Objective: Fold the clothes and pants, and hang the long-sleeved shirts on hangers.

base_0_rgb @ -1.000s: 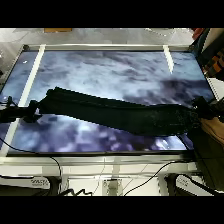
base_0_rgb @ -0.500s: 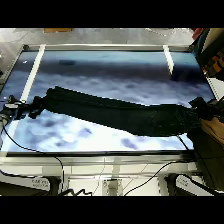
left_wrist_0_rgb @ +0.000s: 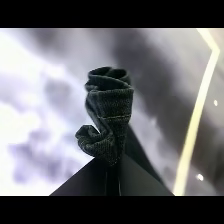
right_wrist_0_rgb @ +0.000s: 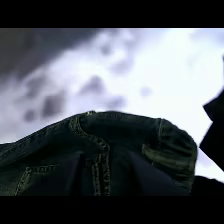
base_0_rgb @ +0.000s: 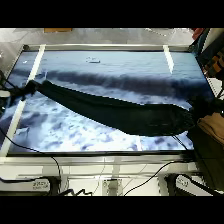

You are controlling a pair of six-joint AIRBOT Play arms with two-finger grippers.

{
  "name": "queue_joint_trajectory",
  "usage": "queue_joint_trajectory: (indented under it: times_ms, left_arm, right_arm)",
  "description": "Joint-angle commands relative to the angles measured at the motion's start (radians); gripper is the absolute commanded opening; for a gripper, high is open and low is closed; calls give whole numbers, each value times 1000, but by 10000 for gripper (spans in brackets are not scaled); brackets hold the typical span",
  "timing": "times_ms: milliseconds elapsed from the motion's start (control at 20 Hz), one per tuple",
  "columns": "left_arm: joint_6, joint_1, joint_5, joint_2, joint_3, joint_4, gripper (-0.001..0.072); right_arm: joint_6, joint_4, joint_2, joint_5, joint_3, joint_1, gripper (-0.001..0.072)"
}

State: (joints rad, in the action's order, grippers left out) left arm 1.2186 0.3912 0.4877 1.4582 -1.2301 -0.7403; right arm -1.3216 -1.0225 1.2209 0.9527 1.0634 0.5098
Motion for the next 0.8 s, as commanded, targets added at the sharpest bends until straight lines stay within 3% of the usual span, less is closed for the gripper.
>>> queue_joint_trajectory:
  times_ms: [0,50,150,300,450,750]
  left_arm:
    - [-110,1,30,-158,-45,-13,30]
    - [-123,1,56,-203,-45,-22,30]
    - [-183,1,121,-287,-45,-21,30]
    - [-187,0,224,-383,-45,-21,30]
    - [-187,-6,289,-449,-45,-5,31]
    - [-187,-17,291,-541,-45,-14,31]
  right_arm:
    - [31,48,1,-51,77,-121,203]
    - [31,90,1,-148,81,-179,200]
    - [17,117,6,-391,81,-315,28]
    - [-116,131,66,-642,128,-525,27]
    - [-158,132,227,-621,272,-732,27]
    - [-255,139,595,-480,633,-1069,27]
